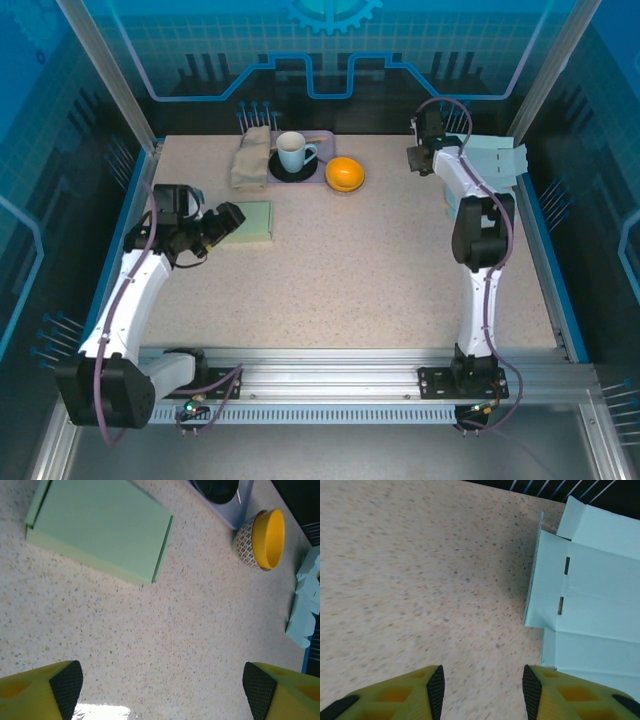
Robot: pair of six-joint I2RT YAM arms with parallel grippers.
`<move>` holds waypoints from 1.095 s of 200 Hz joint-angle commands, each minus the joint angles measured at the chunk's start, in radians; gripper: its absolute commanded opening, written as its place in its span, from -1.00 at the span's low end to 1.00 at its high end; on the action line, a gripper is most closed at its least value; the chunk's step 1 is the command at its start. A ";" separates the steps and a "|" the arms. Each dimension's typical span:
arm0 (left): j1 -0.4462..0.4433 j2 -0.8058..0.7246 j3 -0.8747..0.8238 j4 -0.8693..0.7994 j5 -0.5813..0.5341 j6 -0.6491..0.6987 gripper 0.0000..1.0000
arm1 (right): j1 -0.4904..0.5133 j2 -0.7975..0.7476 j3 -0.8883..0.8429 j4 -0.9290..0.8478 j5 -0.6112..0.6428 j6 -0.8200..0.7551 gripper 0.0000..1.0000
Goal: Fold the paper box
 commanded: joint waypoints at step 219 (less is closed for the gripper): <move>-0.004 0.012 0.002 -0.090 0.032 0.086 0.74 | -0.080 0.117 0.108 0.046 0.131 -0.071 -0.06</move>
